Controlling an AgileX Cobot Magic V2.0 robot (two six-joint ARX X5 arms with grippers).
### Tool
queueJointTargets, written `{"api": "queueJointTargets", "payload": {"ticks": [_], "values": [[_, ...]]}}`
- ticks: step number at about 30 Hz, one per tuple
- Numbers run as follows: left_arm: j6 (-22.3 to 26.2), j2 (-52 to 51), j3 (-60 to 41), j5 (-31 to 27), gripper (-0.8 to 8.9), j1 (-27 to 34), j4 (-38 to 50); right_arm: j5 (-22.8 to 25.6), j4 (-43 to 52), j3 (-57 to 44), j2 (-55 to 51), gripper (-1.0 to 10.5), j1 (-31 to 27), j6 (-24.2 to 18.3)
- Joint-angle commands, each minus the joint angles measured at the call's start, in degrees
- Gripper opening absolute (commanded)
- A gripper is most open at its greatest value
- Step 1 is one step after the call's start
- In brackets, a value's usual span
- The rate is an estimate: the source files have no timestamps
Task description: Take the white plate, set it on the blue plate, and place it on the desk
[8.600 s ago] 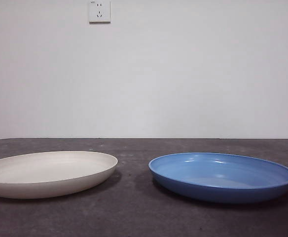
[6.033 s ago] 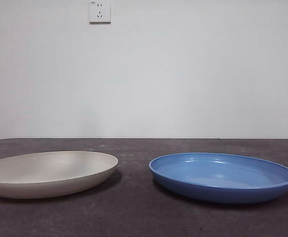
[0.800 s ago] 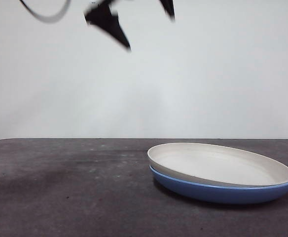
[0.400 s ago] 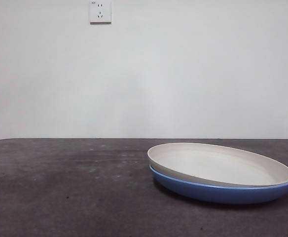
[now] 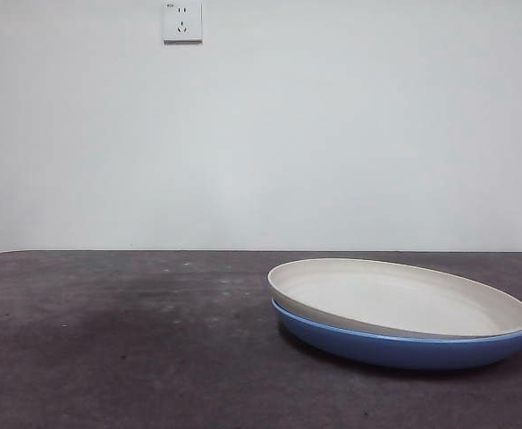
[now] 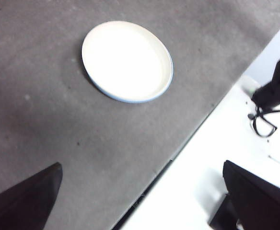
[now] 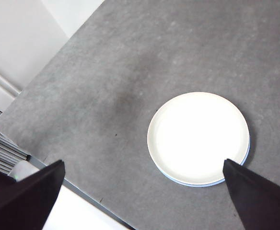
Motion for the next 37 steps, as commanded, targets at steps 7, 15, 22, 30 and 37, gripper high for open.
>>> {"api": "queueJointTargets", "payload": {"ticks": [7,15,22,30,37], "values": [[0.50,-16.76,-11.74,-0.13,6.57,-0.37,6.38,0.02,-2.91,1.16,0.13,5.9,0.17,1.09],[0.48,-20.70,-12.79,-0.13,6.57,-0.37,7.41,3.48,-3.87,1.14,1.92,5.9,0.17,5.40],[-0.28,-20.70,-12.79,0.46,6.57,-0.37,7.30,9.20,-7.28,1.05,12.02,5.9,0.11,3.58],[-1.53,-20.74,-12.79,6.56,6.57,-0.35,7.28,5.75,-1.46,1.05,28.65,5.9,-0.26,-1.36],[-2.56,-20.76,-12.79,8.33,6.57,-0.37,6.91,4.00,2.69,1.05,42.97,5.9,-1.81,-5.44]]}}
